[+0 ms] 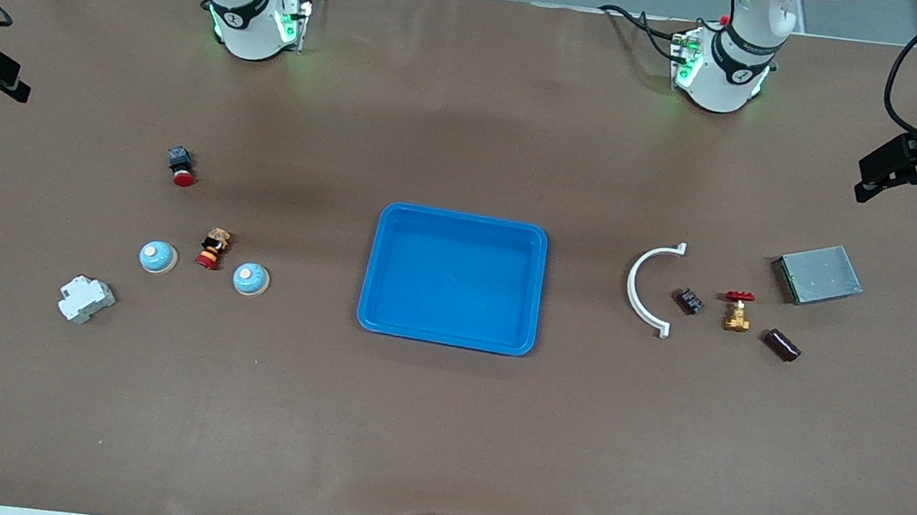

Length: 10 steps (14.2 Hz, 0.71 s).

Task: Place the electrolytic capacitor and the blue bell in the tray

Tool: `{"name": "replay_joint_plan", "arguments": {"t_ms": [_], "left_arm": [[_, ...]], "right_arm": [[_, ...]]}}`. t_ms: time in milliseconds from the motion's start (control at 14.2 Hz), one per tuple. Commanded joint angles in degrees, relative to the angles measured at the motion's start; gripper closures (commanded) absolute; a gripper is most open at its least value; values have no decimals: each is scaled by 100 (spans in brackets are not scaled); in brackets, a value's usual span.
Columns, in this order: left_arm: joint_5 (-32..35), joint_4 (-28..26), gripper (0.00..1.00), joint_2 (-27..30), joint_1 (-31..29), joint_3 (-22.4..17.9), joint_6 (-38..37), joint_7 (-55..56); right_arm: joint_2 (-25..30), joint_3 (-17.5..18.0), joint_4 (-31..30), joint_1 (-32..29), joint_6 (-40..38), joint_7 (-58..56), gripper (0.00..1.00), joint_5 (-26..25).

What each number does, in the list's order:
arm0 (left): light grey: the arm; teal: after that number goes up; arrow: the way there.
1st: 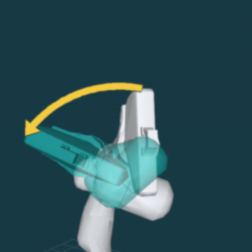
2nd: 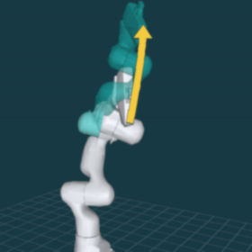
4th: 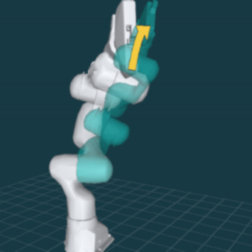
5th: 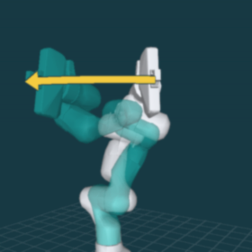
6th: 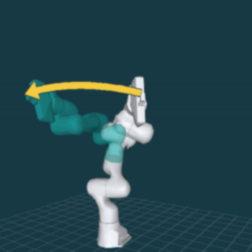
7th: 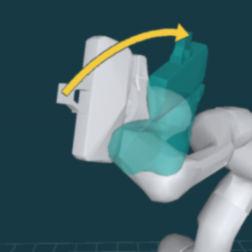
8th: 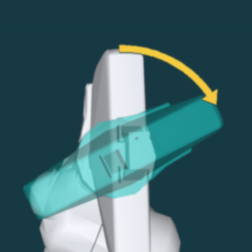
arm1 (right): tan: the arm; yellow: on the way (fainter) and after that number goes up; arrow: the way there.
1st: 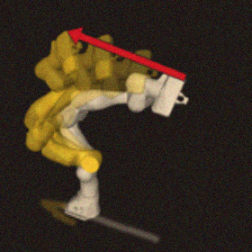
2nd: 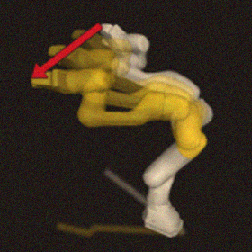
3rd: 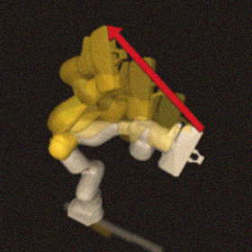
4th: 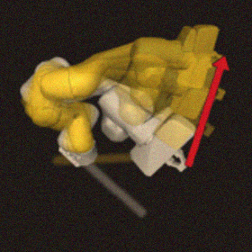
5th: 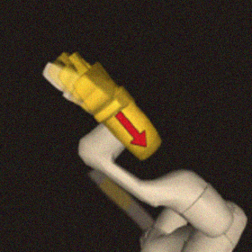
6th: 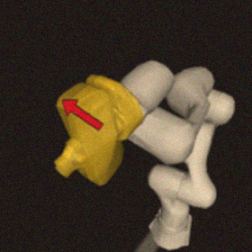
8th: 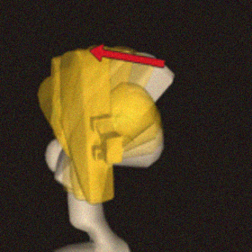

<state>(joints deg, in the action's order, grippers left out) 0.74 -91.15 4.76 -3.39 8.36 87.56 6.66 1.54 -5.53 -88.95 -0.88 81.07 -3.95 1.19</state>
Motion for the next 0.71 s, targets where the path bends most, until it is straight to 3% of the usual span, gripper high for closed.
{"name": "replay_joint_plan", "arguments": {"t_ms": [0, 353, 636], "left_arm": [[111, 81, 0, -28, -4, 25, -107, -94], [207, 133, 0, -159, -57, -27, -99, -95], [234, 335, 0, -572, -39, -45, -221, -51]], "right_arm": [[-58, 43, 115, -44, -92, -1, 0, -66], [-66, 43, 106, -52, -92, -10, 0, -66], [-66, 43, 88, -70, -92, -36, 0, -57]]}}
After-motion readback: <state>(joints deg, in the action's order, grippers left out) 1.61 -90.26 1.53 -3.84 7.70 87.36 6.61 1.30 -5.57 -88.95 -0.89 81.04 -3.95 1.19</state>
